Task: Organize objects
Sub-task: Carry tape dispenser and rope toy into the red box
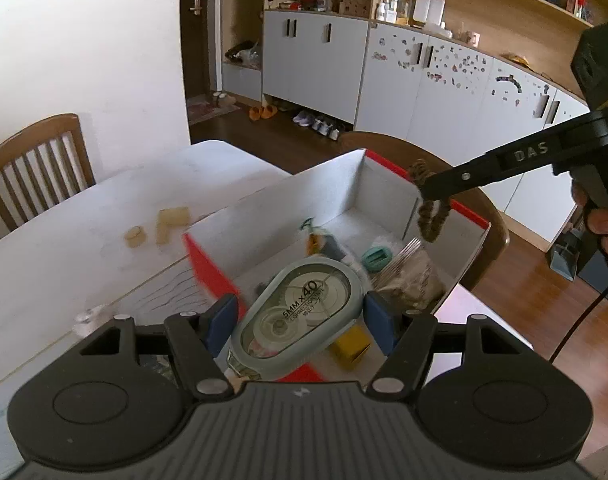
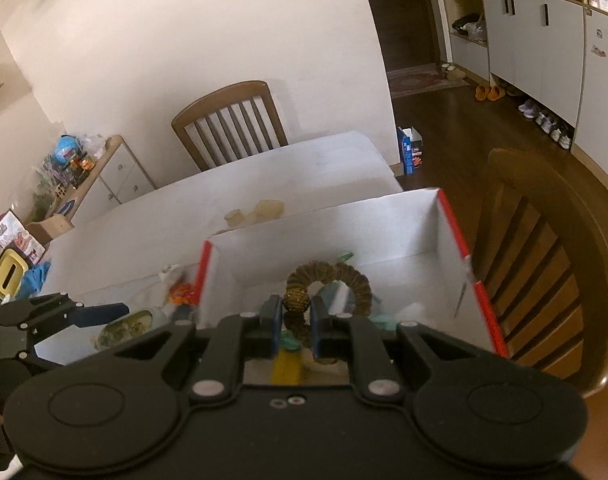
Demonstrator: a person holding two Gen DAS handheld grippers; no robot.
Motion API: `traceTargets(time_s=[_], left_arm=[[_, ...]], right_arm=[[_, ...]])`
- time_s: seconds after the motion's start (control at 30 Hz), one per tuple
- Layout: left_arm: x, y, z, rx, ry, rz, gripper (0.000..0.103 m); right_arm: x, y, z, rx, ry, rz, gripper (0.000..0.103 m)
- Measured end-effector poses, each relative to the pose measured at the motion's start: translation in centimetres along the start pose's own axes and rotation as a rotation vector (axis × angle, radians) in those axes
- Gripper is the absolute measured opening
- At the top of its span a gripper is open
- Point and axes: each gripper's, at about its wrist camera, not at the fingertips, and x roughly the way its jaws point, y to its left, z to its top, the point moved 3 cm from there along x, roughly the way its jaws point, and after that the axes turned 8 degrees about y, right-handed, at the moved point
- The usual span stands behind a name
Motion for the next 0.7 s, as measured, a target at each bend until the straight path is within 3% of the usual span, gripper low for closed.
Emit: traceTargets(time_s=[0.37,0.7], left_arm=[[5.2,-5.0,3.8,0.062,0.053,0.021,0.068],[10.2,-6.7,6.1,0.088,0.107,0.057,0.068]], right_arm=[[2.7,-3.7,1.9,-0.059,0.057,0.018,0.013],[7.0,-6.6,3.2,-0.027,0.136,0.019,0.013]])
